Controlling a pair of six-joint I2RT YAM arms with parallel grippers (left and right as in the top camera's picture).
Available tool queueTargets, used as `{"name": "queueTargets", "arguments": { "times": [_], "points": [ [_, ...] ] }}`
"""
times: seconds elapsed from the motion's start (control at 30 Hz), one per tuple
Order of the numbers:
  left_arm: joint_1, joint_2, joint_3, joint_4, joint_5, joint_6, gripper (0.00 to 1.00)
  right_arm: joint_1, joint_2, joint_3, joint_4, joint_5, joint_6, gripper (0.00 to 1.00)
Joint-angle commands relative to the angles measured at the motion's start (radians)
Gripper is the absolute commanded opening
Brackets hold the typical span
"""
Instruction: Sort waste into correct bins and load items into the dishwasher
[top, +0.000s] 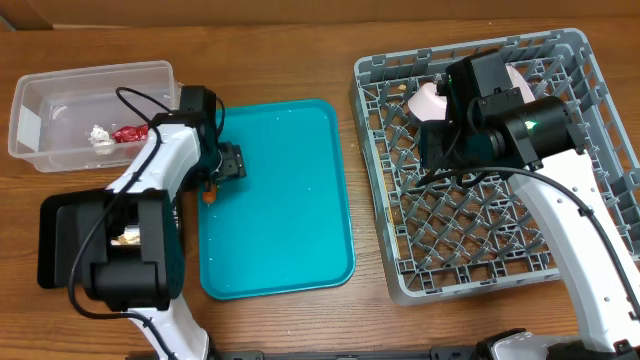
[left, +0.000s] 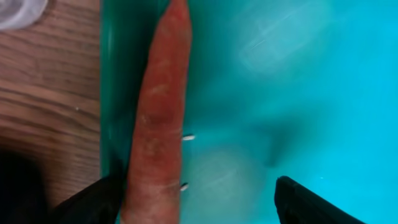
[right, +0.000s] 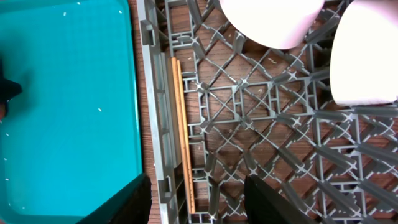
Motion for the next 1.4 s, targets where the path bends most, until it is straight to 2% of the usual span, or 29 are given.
{"name": "queueTargets", "arguments": {
  "times": [0.0,0.13,0.2,0.3,0.37,0.43,0.57,0.7,0.83,0.93,1.1,1.37],
  "points": [
    [0.005,0.045,-0.012,-0.004,-0.016,-0.006,0.72,-0.003,0.001,0.013,0.004,0.002,0.005,0.51],
    [0.005,0.045,-0.012,-0.008,-0.016,-0.006,0.55,-0.003,0.001,0.013,0.002,0.002,0.005,0.51],
    [0.006,0.045,-0.007,-0.030,-0.016,-0.005,0.40,-0.003,0.001,0.013,0.000,0.002,0.005,0.51],
    [0.006,0.044,0.025,-0.078,-0.016,-0.006,0.33,-0.003,0.001,0.013,0.001,0.002,0.004,0.51],
    [0.006,0.044,0.086,-0.149,-0.016,-0.006,0.21,-0.003,0.001,0.013,0.000,0.002,0.004,0.51],
    [0.005,0.044,0.143,-0.214,-0.016,-0.006,0.17,-0.003,0.001,0.013,0.000,0.002,0.004,0.51],
    [0.005,0.032,0.247,-0.343,-0.021,-0.010,0.15,-0.003,0.001,0.013,0.000,0.002,0.004,0.51],
    [0.008,-0.029,0.266,-0.428,-0.024,-0.037,0.15,-0.003,0.001,0.013,-0.009,0.003,0.004,0.50],
    [0.025,-0.162,0.257,-0.571,-0.155,-0.144,0.15,-0.003,0.001,0.013,-0.011,0.006,0.003,0.50],
    [0.076,-0.240,0.237,-0.599,-0.169,-0.162,0.15,-0.003,0.001,0.013,-0.011,0.008,0.000,0.50],
    [0.220,-0.296,0.171,-0.573,-0.233,-0.217,0.15,-0.003,0.001,0.013,-0.011,0.010,0.000,0.50],
    [0.466,-0.295,-0.066,-0.309,-0.176,-0.217,0.13,-0.003,0.001,0.013,-0.011,0.010,0.001,0.50]
  ]
}}
